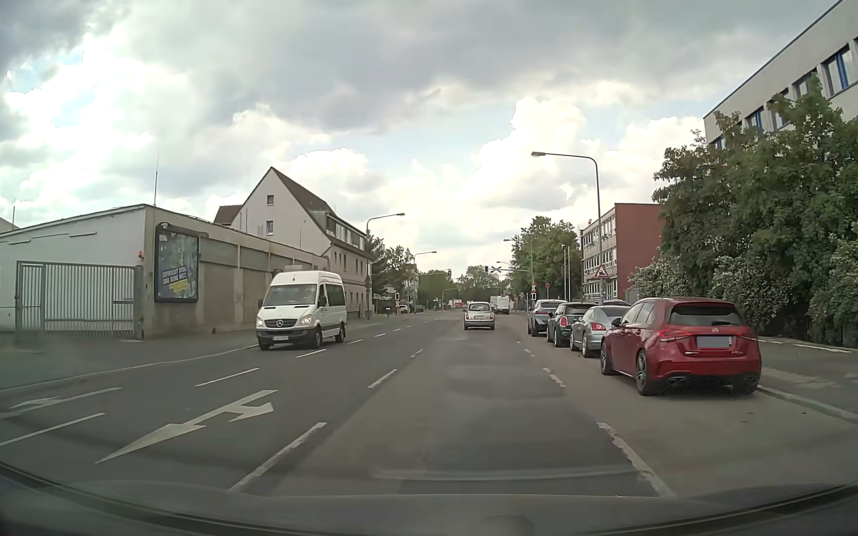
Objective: Follow the waypoints while adhering to traffic rules and regulations
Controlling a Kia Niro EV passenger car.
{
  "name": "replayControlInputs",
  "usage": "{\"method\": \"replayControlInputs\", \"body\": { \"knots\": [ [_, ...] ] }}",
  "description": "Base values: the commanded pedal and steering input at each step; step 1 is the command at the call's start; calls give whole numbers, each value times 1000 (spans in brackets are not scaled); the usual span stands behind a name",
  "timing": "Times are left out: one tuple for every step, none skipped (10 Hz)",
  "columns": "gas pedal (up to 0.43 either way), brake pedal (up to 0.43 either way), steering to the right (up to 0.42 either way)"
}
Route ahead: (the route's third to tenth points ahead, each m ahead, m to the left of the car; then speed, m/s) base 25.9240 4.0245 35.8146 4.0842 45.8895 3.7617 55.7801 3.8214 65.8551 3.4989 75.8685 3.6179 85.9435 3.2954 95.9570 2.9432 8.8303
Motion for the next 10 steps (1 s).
{"method": "replayControlInputs", "body": {
  "knots": [
    [0, 18, 12],
    [0, 18, 12],
    [0, 18, 11],
    [0, 18, 10],
    [0, 18, 8],
    [0, 18, 8],
    [0, 18, 8],
    [0, 24, 7],
    [0, 18, 7],
    [0, 18, 7]
  ]
}}
